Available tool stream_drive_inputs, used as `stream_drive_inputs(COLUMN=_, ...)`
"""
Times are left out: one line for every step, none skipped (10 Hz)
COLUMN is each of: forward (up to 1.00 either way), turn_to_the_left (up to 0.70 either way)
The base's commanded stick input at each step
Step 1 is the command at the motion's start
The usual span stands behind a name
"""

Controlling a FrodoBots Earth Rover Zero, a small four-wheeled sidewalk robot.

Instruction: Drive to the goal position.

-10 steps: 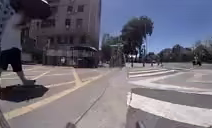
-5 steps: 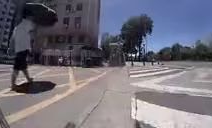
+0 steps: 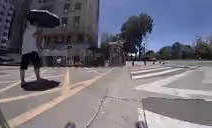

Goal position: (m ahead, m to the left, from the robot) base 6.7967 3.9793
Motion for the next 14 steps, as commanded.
stream_drive_inputs(forward=0.70, turn_to_the_left=0.00)
stream_drive_inputs(forward=0.70, turn_to_the_left=0.00)
stream_drive_inputs(forward=0.70, turn_to_the_left=0.00)
stream_drive_inputs(forward=0.70, turn_to_the_left=0.00)
stream_drive_inputs(forward=0.70, turn_to_the_left=0.00)
stream_drive_inputs(forward=0.70, turn_to_the_left=0.00)
stream_drive_inputs(forward=0.70, turn_to_the_left=0.13)
stream_drive_inputs(forward=0.70, turn_to_the_left=0.14)
stream_drive_inputs(forward=0.70, turn_to_the_left=0.14)
stream_drive_inputs(forward=0.70, turn_to_the_left=0.01)
stream_drive_inputs(forward=0.70, turn_to_the_left=0.00)
stream_drive_inputs(forward=0.70, turn_to_the_left=0.00)
stream_drive_inputs(forward=0.70, turn_to_the_left=0.00)
stream_drive_inputs(forward=0.70, turn_to_the_left=0.00)
